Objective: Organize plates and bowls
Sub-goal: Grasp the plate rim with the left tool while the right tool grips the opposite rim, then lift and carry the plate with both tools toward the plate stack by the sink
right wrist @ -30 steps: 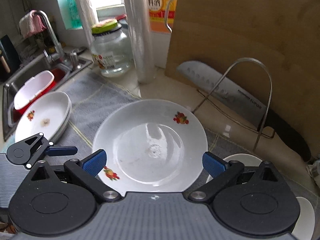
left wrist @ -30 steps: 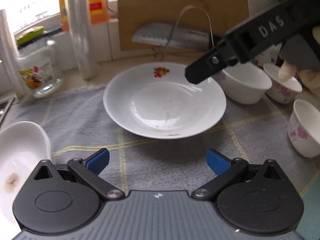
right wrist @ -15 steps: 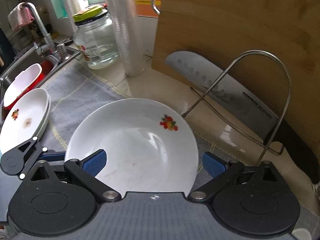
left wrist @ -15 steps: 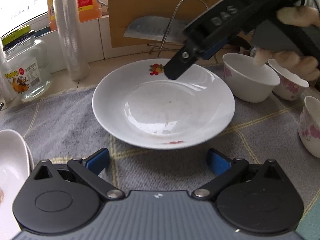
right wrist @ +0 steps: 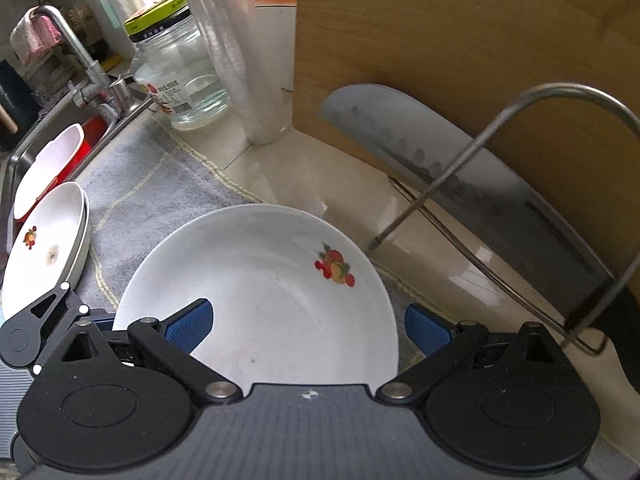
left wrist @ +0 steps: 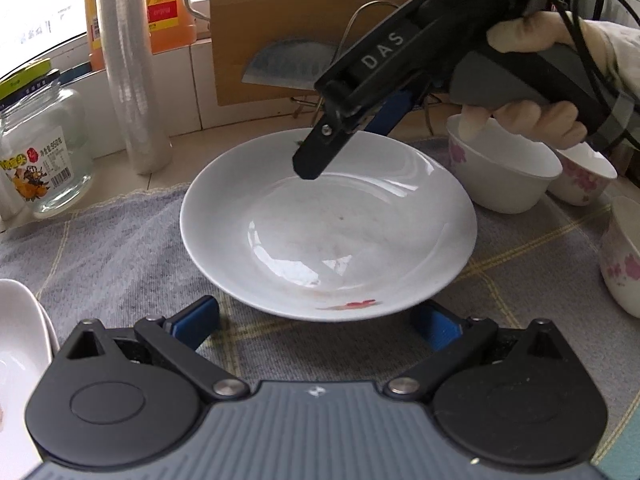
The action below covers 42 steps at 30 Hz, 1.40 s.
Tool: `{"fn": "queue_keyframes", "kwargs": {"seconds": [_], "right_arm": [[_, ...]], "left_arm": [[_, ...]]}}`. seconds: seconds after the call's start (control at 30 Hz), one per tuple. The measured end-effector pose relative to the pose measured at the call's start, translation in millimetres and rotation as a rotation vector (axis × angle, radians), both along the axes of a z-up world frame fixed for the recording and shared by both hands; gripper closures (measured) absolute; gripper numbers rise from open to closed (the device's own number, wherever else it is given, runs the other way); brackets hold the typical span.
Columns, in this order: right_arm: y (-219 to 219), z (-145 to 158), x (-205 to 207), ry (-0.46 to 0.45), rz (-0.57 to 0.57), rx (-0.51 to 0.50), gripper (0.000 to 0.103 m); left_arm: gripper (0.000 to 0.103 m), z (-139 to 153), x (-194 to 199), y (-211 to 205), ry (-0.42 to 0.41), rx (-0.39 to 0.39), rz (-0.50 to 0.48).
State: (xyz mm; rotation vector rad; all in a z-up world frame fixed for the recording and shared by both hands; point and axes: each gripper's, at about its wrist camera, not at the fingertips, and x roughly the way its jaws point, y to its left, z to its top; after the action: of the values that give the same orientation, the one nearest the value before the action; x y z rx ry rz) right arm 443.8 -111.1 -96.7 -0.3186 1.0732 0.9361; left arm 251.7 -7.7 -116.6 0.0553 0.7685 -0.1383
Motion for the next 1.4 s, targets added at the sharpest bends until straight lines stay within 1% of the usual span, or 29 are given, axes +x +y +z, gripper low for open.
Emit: {"fn": "queue_keyframes", "kwargs": {"seconds": [0.2, 0.53, 0.9, 1.4], "right_arm": [[9, -2, 3, 0.023, 0.039, 0.005, 0.0], [12, -5, 4, 0.032, 0.056, 0.002, 0.0], [12, -5, 5, 0.032, 0.075, 0.002, 0.0], [10, -6, 5, 0.038, 0.101, 0.01, 0.0]], "left_arm": [[0.0, -2, -1, 2, -0.02, -0.003, 0.0], [0.0, 1, 3, 2, -0.004, 0.001, -0.009], [0.001, 1, 0, 4, -0.017, -0.025, -0.095], [0.003, 3, 3, 8, -0.018, -0.023, -0.096]]}}
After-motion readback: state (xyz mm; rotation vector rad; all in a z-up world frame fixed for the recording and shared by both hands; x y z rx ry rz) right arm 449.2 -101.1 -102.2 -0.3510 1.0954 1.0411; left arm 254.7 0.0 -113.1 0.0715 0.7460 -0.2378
